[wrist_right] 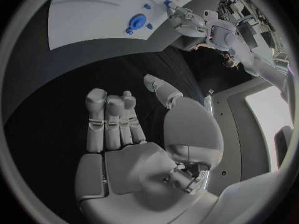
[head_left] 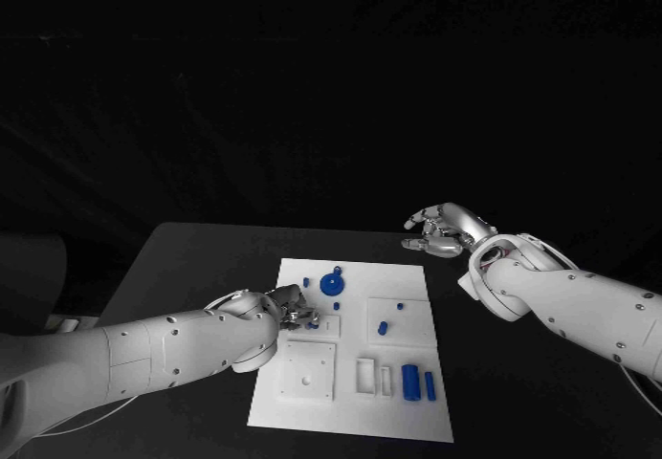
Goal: Assemble the parts on the task board
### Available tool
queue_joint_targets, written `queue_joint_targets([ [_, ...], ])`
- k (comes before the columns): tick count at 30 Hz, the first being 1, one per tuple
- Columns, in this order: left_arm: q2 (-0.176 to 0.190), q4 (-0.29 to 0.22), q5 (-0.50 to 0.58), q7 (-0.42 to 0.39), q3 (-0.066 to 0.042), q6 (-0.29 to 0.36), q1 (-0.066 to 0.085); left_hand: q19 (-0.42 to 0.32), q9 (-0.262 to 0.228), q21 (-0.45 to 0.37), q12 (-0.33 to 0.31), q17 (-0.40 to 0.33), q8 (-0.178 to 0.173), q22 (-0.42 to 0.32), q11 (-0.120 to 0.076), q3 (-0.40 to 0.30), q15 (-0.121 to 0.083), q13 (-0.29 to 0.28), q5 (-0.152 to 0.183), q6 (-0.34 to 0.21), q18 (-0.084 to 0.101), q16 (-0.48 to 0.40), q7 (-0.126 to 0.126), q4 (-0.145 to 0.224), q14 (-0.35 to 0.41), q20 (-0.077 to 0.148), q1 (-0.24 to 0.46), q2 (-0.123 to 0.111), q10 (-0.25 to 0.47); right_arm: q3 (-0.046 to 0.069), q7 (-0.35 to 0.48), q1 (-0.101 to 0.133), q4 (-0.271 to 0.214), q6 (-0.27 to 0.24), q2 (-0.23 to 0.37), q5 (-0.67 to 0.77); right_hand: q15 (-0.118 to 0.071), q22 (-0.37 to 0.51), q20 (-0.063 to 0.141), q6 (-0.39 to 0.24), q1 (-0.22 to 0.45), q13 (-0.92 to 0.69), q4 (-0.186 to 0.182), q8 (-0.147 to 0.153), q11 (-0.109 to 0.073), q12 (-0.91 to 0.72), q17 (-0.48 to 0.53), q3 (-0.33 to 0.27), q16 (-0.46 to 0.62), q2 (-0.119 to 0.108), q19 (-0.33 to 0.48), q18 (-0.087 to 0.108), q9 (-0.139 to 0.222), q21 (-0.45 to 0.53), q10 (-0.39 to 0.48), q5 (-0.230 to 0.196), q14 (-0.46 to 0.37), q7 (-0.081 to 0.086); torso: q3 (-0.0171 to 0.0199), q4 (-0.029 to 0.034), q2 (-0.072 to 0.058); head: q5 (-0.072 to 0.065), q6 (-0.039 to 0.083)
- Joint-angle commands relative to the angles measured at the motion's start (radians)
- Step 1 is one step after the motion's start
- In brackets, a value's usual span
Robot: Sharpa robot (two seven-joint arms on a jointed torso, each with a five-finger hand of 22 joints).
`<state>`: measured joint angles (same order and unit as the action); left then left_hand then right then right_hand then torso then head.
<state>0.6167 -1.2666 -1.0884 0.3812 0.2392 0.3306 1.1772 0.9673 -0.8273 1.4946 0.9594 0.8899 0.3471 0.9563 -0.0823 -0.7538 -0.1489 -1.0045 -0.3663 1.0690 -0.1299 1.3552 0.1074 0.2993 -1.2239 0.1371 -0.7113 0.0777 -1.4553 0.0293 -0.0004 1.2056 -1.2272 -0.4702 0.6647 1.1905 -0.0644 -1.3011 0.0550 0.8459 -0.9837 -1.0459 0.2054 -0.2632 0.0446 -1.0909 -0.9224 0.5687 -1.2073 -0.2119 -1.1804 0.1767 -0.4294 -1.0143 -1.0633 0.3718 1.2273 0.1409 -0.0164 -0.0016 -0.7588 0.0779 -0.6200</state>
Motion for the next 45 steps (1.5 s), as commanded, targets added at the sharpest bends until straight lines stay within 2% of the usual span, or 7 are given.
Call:
queue_joint_targets([
  [1, -0.005, -0.001, 0.005, -0.006, 0.001, -0.036, -0.003, 0.003, -0.03, -0.004, 0.002, -0.004, -0.002, 0.001, -0.051, -0.009, -0.085, 0.004, 0.037, 0.169, -0.066, 0.006, -0.13, -0.01, -0.08, 0.132, -0.012, -0.019, 0.044, 0.0, 0.002, 0.0, -0.001, 0.013, 0.0, 0.001, -0.005, -0.001, 0.005, -0.007, -0.008, 0.002, -0.003, -0.004, -0.004, -0.006, 0.001, -0.001, -0.006, 0.003, -0.004, 0.085, -0.002, 0.007, 0.0, 0.004, 0.005, 0.014, -0.0003, 0.0, 0.0, 0.001, 0.0],
  [13, -0.016, 0.006, 0.005, -0.009, 0.001, -0.042, -0.004, 0.008, -0.019, -0.012, 0.005, -0.012, -0.013, -0.002, -0.049, 0.001, -0.083, 0.015, 0.152, 0.18, -0.064, 0.01, -0.129, -0.025, -0.082, 0.127, -0.025, -0.04, 0.041, 0.0, 0.002, 0.0, 0.001, 0.015, -0.002, 0.001, -0.005, -0.002, 0.005, -0.006, -0.008, 0.002, -0.003, -0.004, -0.004, -0.006, 0.001, -0.001, -0.006, 0.003, -0.004, 0.085, -0.001, 0.007, 0.0, 0.004, 0.005, 0.014, -0.0004, 0.0005, 0.0, 0.0, 0.0],
  [30, -0.023, 0.01, 0.0, -0.006, 0.001, -0.06, -0.006, 0.009, -0.011, -0.013, 0.01, -0.014, -0.012, -0.001, -0.049, 0.0, -0.082, 0.017, 0.148, 0.19, -0.063, 0.015, -0.129, -0.025, -0.082, 0.126, -0.032, -0.043, 0.039, 0.0, 0.001, 0.0, 0.001, 0.017, -0.001, 0.001, -0.005, -0.002, 0.005, -0.006, -0.007, 0.003, -0.004, -0.004, -0.004, -0.007, 0.002, -0.001, -0.006, 0.004, -0.004, 0.085, -0.001, 0.007, 0.001, 0.005, 0.005, 0.014, -0.0003, -0.0001, 0.0, -0.003, 0.0],
  [35, -0.025, 0.012, 0.003, -0.004, 0.001, -0.07, -0.006, 0.01, 0.0, -0.016, 0.014, -0.017, -0.013, -0.001, -0.048, 0.006, -0.082, 0.021, 0.236, 0.192, -0.063, 0.017, -0.128, -0.039, -0.081, 0.125, -0.034, -0.055, 0.04, 0.0, 0.002, 0.0, 0.001, 0.019, 0.0, 0.0, -0.005, -0.002, 0.005, -0.006, -0.007, 0.004, -0.004, -0.004, -0.004, -0.007, 0.002, -0.001, -0.006, 0.003, -0.004, 0.085, -0.001, 0.007, 0.001, 0.005, 0.005, 0.014, -0.0004, 0.0002, 0.0, -0.003, -0.002],
  [37, -0.025, 0.012, 0.005, -0.003, 0.001, -0.075, -0.006, 0.01, 0.004, -0.018, 0.015, -0.019, -0.012, 0.0, -0.048, 0.009, -0.082, 0.024, 0.301, 0.193, -0.064, 0.018, -0.128, -0.047, -0.08, 0.125, -0.039, -0.073, 0.04, 0.0, 0.002, 0.0, 0.001, 0.019, 0.0, 0.0, -0.005, -0.002, 0.005, -0.006, -0.007, 0.004, -0.004, -0.004, -0.004, -0.007, 0.002, -0.001, -0.006, 0.003, -0.004, 0.085, -0.001, 0.007, 0.001, 0.005, 0.005, 0.014, -0.0004, 0.0005, 0.0, -0.004, -0.002],
  [41, -0.025, 0.014, 0.007, -0.001, 0.001, -0.079, -0.007, 0.011, 0.007, -0.018, 0.017, -0.021, -0.011, 0.001, -0.047, 0.028, -0.081, 0.026, 0.317, 0.193, -0.064, 0.019, -0.127, -0.058, -0.079, 0.125, -0.035, -0.108, 0.041, 0.0, 0.001, 0.0, 0.001, 0.019, 0.0, 0.0, -0.005, -0.002, 0.005, -0.007, -0.007, 0.004, -0.004, -0.004, -0.004, -0.007, 0.002, -0.002, -0.006, 0.003, -0.004, 0.085, -0.001, 0.007, 0.001, 0.006, 0.005, 0.014, -0.0005, 0.0004, 0.0, -0.004, -0.003],
  [45, -0.026, 0.016, 0.009, 0.0, 0.001, -0.08, -0.007, 0.007, 0.009, -0.018, 0.019, -0.023, -0.009, 0.003, -0.047, 0.094, -0.08, 0.029, 0.314, 0.19, -0.065, 0.021, -0.127, -0.04, -0.076, 0.125, -0.03, -0.103, 0.043, 0.0, 0.001, 0.0, 0.001, 0.019, 0.0, 0.0, -0.005, -0.002, 0.005, -0.007, -0.006, 0.004, -0.004, -0.004, -0.004, -0.007, 0.002, -0.002, -0.006, 0.003, -0.004, 0.085, -0.001, 0.007, 0.001, 0.006, 0.005, 0.014, -0.0004, 0.0002, 0.0, -0.004, -0.003],
])
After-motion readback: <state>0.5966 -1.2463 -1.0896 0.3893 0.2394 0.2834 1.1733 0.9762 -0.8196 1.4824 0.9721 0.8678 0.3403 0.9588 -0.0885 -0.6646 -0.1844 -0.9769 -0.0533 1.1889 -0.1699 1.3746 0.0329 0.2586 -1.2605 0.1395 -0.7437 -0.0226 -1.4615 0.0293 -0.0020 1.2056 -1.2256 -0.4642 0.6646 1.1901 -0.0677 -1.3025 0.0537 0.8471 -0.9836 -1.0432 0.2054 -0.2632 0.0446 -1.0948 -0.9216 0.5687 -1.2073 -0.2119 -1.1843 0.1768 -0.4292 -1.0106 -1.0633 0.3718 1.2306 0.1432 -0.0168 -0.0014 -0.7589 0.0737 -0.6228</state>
